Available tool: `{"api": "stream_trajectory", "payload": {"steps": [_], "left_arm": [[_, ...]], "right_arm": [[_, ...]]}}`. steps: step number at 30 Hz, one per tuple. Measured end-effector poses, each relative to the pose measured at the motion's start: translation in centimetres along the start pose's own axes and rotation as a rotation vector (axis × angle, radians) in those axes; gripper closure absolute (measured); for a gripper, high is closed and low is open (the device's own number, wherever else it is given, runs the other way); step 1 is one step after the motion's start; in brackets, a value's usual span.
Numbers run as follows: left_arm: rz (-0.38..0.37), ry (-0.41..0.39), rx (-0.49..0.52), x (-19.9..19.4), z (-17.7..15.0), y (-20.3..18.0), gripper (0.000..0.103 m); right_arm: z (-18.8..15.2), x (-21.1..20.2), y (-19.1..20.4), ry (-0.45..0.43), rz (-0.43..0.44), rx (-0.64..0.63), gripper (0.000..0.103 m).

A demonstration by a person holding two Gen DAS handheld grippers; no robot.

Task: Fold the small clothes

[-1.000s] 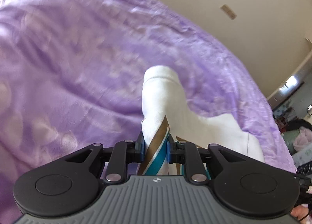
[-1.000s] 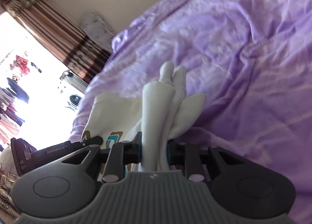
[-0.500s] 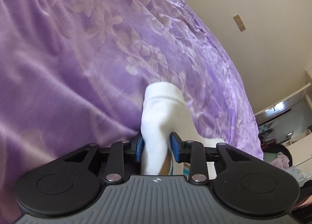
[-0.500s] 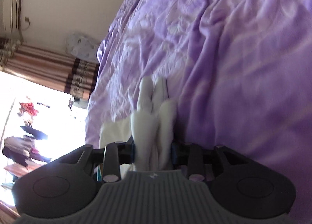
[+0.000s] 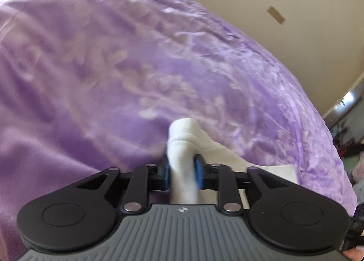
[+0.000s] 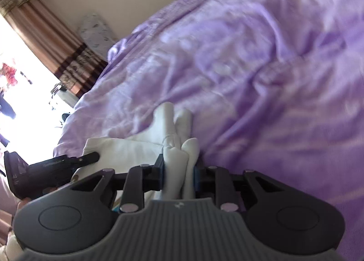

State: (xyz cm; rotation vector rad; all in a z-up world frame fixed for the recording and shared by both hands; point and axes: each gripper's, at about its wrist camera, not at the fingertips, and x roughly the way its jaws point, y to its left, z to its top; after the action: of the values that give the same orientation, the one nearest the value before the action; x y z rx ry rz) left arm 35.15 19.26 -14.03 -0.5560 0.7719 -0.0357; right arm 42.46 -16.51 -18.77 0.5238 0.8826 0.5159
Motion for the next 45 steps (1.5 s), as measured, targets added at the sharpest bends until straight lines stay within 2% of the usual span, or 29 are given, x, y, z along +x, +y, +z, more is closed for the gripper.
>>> {"api": "stream_trajectory", "payload": {"steps": [2, 5, 7, 9, 12, 15, 20, 22, 24, 28, 30, 32, 33, 37, 40, 45], "left_arm": [[0.02, -0.007, 0.009, -0.3, 0.0, -0.2, 0.068], [0.106, -0.053, 0.04, -1.8, -0.1, -0.9, 0.055], [0.159, -0.089, 0.047, -3.3, -0.3, -1.5, 0.052], [0.203, -0.092, 0.047, -4.7, -0.6, -2.1, 0.052], [0.204, -0.073, 0.035, -6.9, -1.1, -2.8, 0.052], [0.204, -0.063, 0.073, -9.5, -2.0, -4.1, 0.052], [0.205, -0.015, 0.21, -13.7, -4.9, -7.5, 0.066], [0.194, -0.008, 0.264, -15.2, -6.3, -8.6, 0.068], [0.185, 0.004, 0.314, -16.4, -7.7, -9.3, 0.072], [0.156, 0.053, 0.399, -17.6, -11.2, -9.8, 0.08], [0.144, 0.092, 0.413, -17.2, -12.7, -9.5, 0.084], [0.14, 0.146, 0.403, -16.2, -13.9, -9.1, 0.089], [0.143, 0.163, 0.404, -15.6, -14.4, -8.9, 0.09], [0.221, 0.239, 0.452, -12.8, -16.4, -8.2, 0.092], [0.232, 0.251, 0.462, -12.2, -16.7, -8.1, 0.092], [0.225, 0.226, 0.473, -13.6, -16.1, -8.9, 0.092]], "right_arm": [[0.0, 0.2, -0.4, 0.005, -0.002, 0.02, 0.083], [0.1, -0.7, 0.1, -0.01, -0.053, 0.003, 0.078], [0.2, -1.9, 0.4, -0.027, -0.096, 0.0, 0.075], [0.2, -3.2, 1.0, -0.038, -0.137, -0.009, 0.071], [-0.3, -5.7, 3.0, -0.055, -0.198, -0.084, 0.072], [-1.3, -8.6, 5.7, -0.07, -0.235, -0.187, 0.072], [-4.8, -12.8, 10.3, -0.075, -0.28, -0.355, 0.072], [-6.9, -14.0, 12.0, -0.066, -0.287, -0.432, 0.073], [-9.1, -14.6, 13.5, -0.045, -0.274, -0.511, 0.078], [-13.2, -14.8, 15.3, 0.009, -0.266, -0.619, 0.078], [-14.5, -14.1, 15.0, 0.058, -0.28, -0.63, 0.082], [-15.5, -13.4, 13.9, 0.088, -0.34, -0.623, 0.084], [-15.9, -13.2, 13.3, 0.098, -0.368, -0.62, 0.088], [-16.8, -12.0, 11.4, 0.145, -0.4, -0.585, 0.092], [-17.2, -10.8, 10.9, 0.168, -0.41, -0.59, 0.092], [-16.5, -11.4, 11.3, 0.163, -0.399, -0.578, 0.091]]}}
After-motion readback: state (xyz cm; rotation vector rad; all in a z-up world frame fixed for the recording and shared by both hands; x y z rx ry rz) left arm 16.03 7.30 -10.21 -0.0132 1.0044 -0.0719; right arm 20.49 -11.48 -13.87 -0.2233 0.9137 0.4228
